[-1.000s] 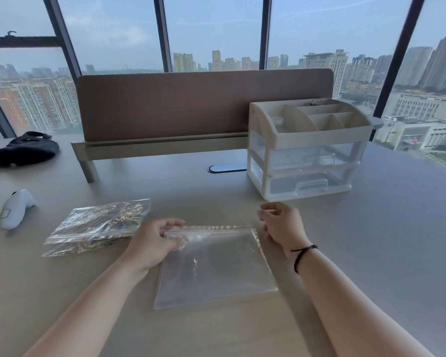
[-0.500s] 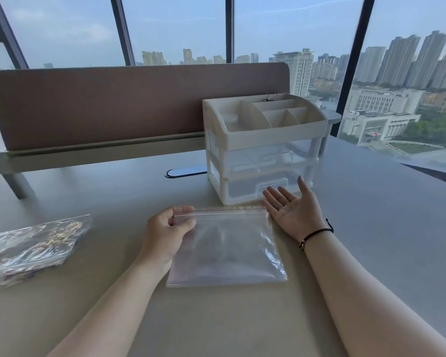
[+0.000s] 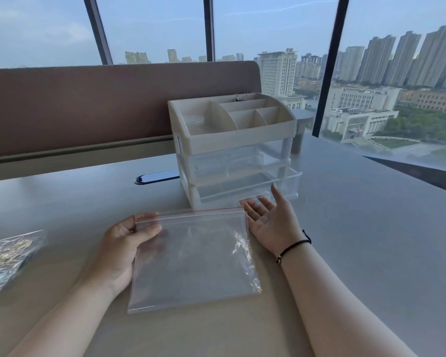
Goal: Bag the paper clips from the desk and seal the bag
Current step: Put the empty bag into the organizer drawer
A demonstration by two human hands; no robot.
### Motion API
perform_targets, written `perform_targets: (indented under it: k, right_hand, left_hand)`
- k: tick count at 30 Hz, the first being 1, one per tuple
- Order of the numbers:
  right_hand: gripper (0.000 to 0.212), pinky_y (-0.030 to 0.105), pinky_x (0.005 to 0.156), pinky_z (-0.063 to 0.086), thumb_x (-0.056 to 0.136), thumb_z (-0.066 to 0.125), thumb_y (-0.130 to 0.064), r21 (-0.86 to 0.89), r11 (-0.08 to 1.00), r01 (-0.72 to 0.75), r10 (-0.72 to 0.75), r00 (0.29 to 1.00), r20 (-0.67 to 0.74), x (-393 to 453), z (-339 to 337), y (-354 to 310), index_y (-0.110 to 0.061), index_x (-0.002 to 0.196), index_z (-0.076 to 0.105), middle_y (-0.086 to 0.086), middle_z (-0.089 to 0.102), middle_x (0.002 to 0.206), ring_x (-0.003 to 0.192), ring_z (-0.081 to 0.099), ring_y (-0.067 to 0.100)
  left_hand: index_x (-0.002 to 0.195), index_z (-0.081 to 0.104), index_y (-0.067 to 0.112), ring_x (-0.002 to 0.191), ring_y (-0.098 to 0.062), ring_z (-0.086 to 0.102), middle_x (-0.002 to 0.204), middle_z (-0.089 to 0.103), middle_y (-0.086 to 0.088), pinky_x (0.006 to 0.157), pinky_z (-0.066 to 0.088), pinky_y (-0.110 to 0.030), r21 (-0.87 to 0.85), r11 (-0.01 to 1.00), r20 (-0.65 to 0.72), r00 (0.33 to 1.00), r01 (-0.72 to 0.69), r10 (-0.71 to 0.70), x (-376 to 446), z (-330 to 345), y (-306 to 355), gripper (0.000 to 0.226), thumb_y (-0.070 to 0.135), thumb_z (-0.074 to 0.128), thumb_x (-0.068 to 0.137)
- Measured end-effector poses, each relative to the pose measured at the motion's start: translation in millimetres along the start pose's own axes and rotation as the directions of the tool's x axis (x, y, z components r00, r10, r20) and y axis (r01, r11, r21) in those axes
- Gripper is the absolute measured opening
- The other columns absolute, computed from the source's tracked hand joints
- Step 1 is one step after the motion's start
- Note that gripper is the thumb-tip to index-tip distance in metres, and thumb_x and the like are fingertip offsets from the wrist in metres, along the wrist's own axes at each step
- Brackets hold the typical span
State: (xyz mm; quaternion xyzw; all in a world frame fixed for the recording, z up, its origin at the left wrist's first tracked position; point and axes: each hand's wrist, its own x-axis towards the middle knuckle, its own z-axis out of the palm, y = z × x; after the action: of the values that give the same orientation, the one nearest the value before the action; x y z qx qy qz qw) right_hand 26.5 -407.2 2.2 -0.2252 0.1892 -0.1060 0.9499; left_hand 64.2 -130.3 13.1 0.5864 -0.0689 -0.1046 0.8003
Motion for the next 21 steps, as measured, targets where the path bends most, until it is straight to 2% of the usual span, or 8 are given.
perform_targets:
  k: [3, 6, 9, 12, 14, 16, 19, 21]
  right_hand:
    - [0.067, 0.045, 0.077, 0.052, 0.094, 0.060, -0.042, -0.002, 1.000, -0.005, 0.005, 1.000, -0.017, -11.1, -9.2, -3.4, -0.006, 0.144, 0.035, 0.025, 0.049, 0.136, 0.104, 0.058, 0.038]
    - [0.060, 0.044, 0.080, 0.052, 0.095, 0.060, -0.040, -0.007, 1.000, 0.011, -0.011, 0.999, -0.045, -25.2, -16.1, -8.6, -0.006, 0.140, 0.038, 0.025, 0.052, 0.127, 0.100, 0.058, 0.037]
    - [0.051, 0.043, 0.082, 0.052, 0.096, 0.059, -0.038, -0.046, 0.999, 0.022, -0.025, 0.996, -0.081, -39.0, -18.9, -10.5, -0.006, 0.132, 0.041, 0.025, 0.053, 0.121, 0.097, 0.059, 0.036]
    - [0.043, 0.042, 0.085, 0.051, 0.095, 0.061, -0.033, -0.068, 0.997, 0.030, -0.038, 0.992, -0.118, -50.1, -20.2, -10.4, -0.004, 0.122, 0.044, 0.023, 0.057, 0.105, 0.092, 0.061, 0.035]
    - [0.043, 0.042, 0.077, 0.055, 0.093, 0.064, -0.030, -0.054, 0.998, 0.036, -0.043, 0.991, -0.125, -55.1, -21.9, -10.0, -0.003, 0.122, 0.047, 0.020, 0.060, 0.103, 0.090, 0.064, 0.034]
    - [0.043, 0.040, 0.070, 0.059, 0.093, 0.064, -0.029, -0.055, 0.998, 0.042, -0.048, 0.991, -0.121, -58.6, -24.4, -9.8, -0.003, 0.124, 0.050, 0.019, 0.063, 0.112, 0.092, 0.067, 0.033]
    - [0.029, 0.042, 0.073, 0.055, 0.096, 0.059, -0.029, -0.077, 0.996, 0.054, -0.063, 0.989, -0.130, -64.9, -25.4, -9.5, -0.003, 0.106, 0.051, 0.021, 0.062, 0.096, 0.086, 0.065, 0.034]
    - [0.030, 0.042, 0.074, 0.054, 0.097, 0.058, -0.030, -0.102, 0.993, 0.064, -0.078, 0.987, -0.144, -70.0, -23.9, -8.8, -0.002, 0.103, 0.048, 0.022, 0.059, 0.092, 0.087, 0.063, 0.036]
  left_hand:
    - [0.089, 0.070, 0.014, 0.060, -0.015, 0.073, 0.067, 0.073, -0.003, 0.049, 0.057, -0.022, -0.037, 0.999, 0.012, 0.999, 0.030, -0.029, -6.4, 0.5, 8.8, 0.027, -0.010, 0.058, 0.087]
    - [0.092, 0.070, 0.018, 0.060, -0.008, 0.073, 0.061, 0.070, 0.005, 0.049, 0.054, -0.014, -0.037, 0.999, -0.026, 1.000, -0.011, 0.010, -9.5, 3.5, 20.3, 0.025, -0.005, 0.060, 0.087]
    - [0.097, 0.069, 0.016, 0.059, -0.007, 0.072, 0.064, 0.072, 0.005, 0.058, 0.059, -0.017, -0.100, 0.995, -0.040, 0.999, -0.012, 0.008, -12.6, 11.7, 29.4, 0.025, -0.005, 0.059, 0.088]
    - [0.091, 0.070, 0.019, 0.063, -0.007, 0.074, 0.069, 0.076, 0.004, 0.056, 0.059, -0.019, -0.129, 0.992, -0.050, 0.999, 0.002, -0.008, -12.5, 22.9, 35.2, 0.026, -0.004, 0.060, 0.089]
    - [0.089, 0.072, 0.020, 0.067, -0.008, 0.075, 0.074, 0.077, 0.002, 0.064, 0.062, -0.023, -0.147, 0.989, -0.055, 0.998, 0.000, -0.008, -10.2, 34.8, 38.6, 0.023, -0.001, 0.064, 0.087]
    - [0.092, 0.073, 0.019, 0.072, -0.011, 0.076, 0.082, 0.077, -0.001, 0.073, 0.062, -0.026, -0.181, 0.983, -0.060, 0.998, -0.022, 0.012, -5.3, 52.5, 43.2, 0.021, 0.000, 0.068, 0.084]
    - [0.102, 0.070, 0.009, 0.074, -0.014, 0.076, 0.088, 0.076, -0.007, 0.070, 0.062, -0.023, -0.247, 0.968, -0.065, 0.997, -0.045, 0.030, 6.8, 91.7, 50.2, 0.021, -0.006, 0.066, 0.087]
    - [0.096, 0.067, 0.008, 0.064, -0.013, 0.075, 0.077, 0.076, -0.006, 0.065, 0.062, -0.024, -0.263, 0.964, -0.077, 0.997, -0.039, 0.019, 17.9, 121.5, 52.6, 0.019, -0.009, 0.063, 0.089]
